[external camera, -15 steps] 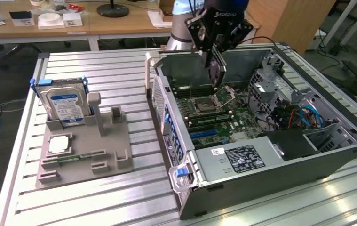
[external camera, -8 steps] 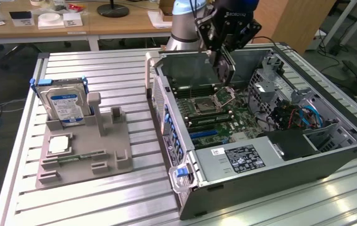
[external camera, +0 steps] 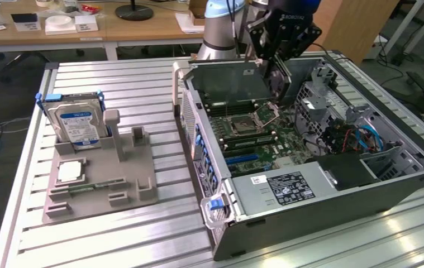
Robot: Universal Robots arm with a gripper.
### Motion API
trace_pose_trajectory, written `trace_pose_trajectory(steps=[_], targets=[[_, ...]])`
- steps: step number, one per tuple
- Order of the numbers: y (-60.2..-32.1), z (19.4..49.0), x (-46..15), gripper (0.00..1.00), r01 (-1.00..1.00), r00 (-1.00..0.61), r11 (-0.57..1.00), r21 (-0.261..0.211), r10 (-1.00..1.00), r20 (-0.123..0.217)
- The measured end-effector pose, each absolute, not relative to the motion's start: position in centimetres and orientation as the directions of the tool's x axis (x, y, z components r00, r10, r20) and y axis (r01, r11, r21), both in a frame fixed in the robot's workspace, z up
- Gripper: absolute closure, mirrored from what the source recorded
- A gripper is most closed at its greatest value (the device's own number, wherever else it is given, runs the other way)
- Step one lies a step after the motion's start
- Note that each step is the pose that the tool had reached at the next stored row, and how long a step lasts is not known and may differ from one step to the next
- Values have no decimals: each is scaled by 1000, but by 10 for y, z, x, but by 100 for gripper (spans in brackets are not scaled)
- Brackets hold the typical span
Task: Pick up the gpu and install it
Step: 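Pick up the gpu and move the gpu toward the slot, then insert the gpu into the slot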
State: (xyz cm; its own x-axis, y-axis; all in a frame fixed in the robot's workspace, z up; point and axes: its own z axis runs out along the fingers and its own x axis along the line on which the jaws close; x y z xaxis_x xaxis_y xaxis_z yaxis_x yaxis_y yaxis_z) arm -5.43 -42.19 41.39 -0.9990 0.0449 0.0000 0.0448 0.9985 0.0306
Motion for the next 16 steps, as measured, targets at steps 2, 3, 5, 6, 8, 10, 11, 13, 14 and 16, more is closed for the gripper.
trace_pose_trajectory(steps=[2,3,5,6,8,10,11,13,14,16], targets=[[-422,414,-50,72,45,-999,999,31,45,0],[-422,414,-50,72,45,-999,999,31,45,0],[-422,414,-50,72,45,-999,999,31,45,0],[-422,414,-50,72,45,-999,999,31,45,0],[-422,414,-50,72,45,-999,999,31,45,0],[-422,414,-50,72,45,-999,999,31,45,0],[-422,414,-50,72,45,-999,999,31,45,0],[-422,414,-50,72,45,-999,999,31,45,0],[-422,414,-50,72,45,-999,999,31,45,0],[-422,414,-50,72,45,-999,999,31,45,0]])
